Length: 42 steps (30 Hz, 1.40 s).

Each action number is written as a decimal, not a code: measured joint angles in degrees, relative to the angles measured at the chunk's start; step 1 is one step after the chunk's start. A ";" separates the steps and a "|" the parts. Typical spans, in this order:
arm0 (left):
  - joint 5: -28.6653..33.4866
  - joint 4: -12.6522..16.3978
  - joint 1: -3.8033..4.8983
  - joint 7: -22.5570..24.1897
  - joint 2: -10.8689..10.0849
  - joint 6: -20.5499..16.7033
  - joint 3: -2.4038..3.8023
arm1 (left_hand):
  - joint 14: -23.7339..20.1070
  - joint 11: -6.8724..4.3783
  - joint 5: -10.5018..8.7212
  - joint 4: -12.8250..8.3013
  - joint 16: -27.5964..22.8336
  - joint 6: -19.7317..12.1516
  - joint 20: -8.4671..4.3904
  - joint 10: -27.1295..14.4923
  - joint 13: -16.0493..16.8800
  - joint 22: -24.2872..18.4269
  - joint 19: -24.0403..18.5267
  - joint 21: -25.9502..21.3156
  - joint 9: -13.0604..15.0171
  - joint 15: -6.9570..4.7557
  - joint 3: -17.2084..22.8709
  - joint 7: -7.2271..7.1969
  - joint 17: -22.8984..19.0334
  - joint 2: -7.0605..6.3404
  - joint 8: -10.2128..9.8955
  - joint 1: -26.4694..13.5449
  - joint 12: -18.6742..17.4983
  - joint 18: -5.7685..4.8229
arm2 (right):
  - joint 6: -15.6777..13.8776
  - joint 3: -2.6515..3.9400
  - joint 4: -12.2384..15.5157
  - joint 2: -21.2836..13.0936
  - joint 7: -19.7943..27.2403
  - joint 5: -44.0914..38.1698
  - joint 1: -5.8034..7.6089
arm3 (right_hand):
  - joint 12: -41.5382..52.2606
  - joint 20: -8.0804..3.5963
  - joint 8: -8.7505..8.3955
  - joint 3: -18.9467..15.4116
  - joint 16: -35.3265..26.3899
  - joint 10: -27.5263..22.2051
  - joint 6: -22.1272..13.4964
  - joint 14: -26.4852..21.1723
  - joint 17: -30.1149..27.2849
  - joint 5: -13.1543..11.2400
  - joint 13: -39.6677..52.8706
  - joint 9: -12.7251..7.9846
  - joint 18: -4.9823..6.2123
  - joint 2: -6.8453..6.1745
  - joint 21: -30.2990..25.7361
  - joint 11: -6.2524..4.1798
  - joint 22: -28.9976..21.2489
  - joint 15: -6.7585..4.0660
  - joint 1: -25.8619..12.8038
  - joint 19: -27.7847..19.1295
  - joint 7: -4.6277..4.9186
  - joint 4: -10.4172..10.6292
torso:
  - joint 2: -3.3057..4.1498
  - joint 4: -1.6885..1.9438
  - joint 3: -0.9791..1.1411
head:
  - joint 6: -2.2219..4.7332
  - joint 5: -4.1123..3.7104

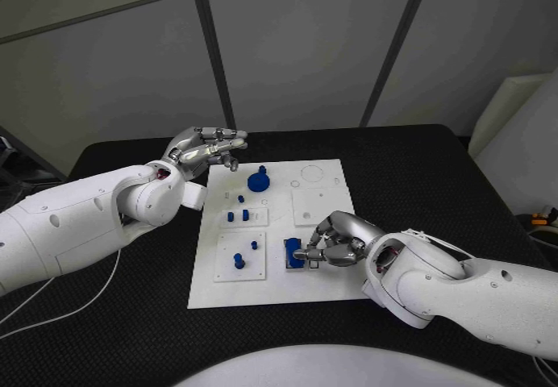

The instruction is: Assemble the parts on the task board

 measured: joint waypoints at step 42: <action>0.00 0.06 -0.05 -0.07 -0.08 0.11 -0.01 | 0.00 0.00 0.00 0.00 0.00 0.00 0.21 0.00 -0.07 -0.10 -0.20 -0.22 0.00 0.00 0.00 0.00 -0.18 0.00 0.00 0.00 0.35 0.00 | 2.28 0.03 -4.13 3.58 1.39 -0.74 -0.03 | -0.82 -0.39 1.30 1.06 0.00 0.30 -0.05 0.01 -0.02 1.76 4.69 1.12 0.00 2.83 0.00 -0.71 -0.02 -0.39 11.71 0.03 -0.86 -5.24 | 0.06 0.10 -0.08 | -0.09 0.51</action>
